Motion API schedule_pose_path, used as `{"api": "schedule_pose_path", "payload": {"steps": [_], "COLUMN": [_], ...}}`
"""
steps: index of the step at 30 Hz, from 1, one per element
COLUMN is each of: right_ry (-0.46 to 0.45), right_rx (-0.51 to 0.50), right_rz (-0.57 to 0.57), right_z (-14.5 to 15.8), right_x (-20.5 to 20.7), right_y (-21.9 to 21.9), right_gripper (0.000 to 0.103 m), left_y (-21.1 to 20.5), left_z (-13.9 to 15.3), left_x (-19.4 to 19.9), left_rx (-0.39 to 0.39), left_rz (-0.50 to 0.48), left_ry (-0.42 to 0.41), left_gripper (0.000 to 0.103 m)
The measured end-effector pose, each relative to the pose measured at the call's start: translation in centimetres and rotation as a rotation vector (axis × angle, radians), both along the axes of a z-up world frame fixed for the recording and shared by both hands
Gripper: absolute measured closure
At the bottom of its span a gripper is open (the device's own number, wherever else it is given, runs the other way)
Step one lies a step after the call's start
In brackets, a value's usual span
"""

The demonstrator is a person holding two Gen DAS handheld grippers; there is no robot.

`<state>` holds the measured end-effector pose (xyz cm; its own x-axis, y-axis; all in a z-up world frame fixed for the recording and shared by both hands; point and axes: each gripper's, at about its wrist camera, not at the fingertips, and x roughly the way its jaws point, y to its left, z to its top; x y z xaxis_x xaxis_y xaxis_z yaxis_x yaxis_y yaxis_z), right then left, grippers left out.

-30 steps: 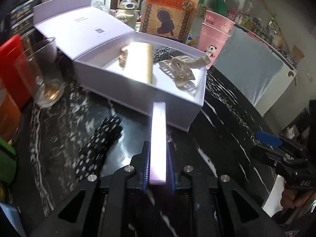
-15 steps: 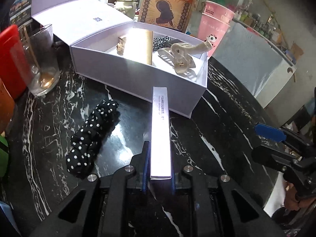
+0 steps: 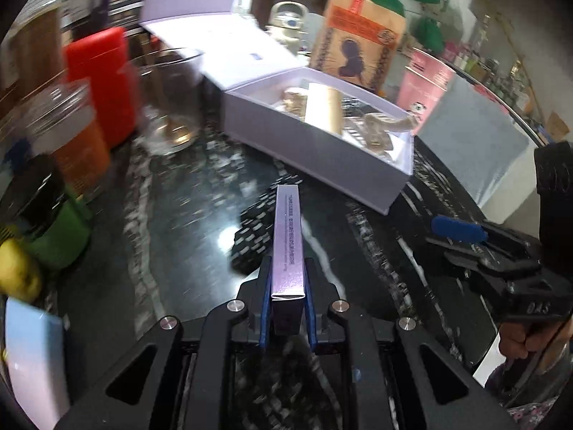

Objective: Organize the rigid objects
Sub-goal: 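Grasp the purple boxed item with the left gripper and lift it, then grasp the black polka-dot scrunchie with the right gripper while the left holds the purple box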

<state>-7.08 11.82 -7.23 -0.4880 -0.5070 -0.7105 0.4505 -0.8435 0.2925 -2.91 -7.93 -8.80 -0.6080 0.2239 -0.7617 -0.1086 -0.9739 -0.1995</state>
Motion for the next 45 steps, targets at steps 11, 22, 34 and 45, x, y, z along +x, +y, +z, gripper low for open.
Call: {"api": "schedule_pose_path", "payload": {"steps": [11, 22, 34, 45], "right_ry": [0.021, -0.013, -0.026, 0.077], "right_rx": [0.035, 0.1, 0.187, 0.302], "right_rz": [0.175, 0.199, 0.245, 0.235], "right_z": [-1.0, -2.6, -3.7, -3.8], "right_x": [-2.1, -5.3, -6.1, -4.8], "right_y": [-7.4, -11.8, -14.4, -14.5], "right_gripper": [0.027, 0.006, 0.002, 0.044], "left_y": [-5.1, -5.8, -5.2, -4.9], "left_z": [-0.6, -0.8, -1.1, -1.0], "left_x": [4.1, 4.5, 3.8, 3.4], "left_rx": [-0.012, -0.035, -0.063, -0.077], "left_rz": [0.194, 0.265, 0.245, 0.238], "left_ry": [-0.028, 0.003, 0.008, 0.012], "left_gripper": [0.088, 0.088, 0.088, 0.088]}}
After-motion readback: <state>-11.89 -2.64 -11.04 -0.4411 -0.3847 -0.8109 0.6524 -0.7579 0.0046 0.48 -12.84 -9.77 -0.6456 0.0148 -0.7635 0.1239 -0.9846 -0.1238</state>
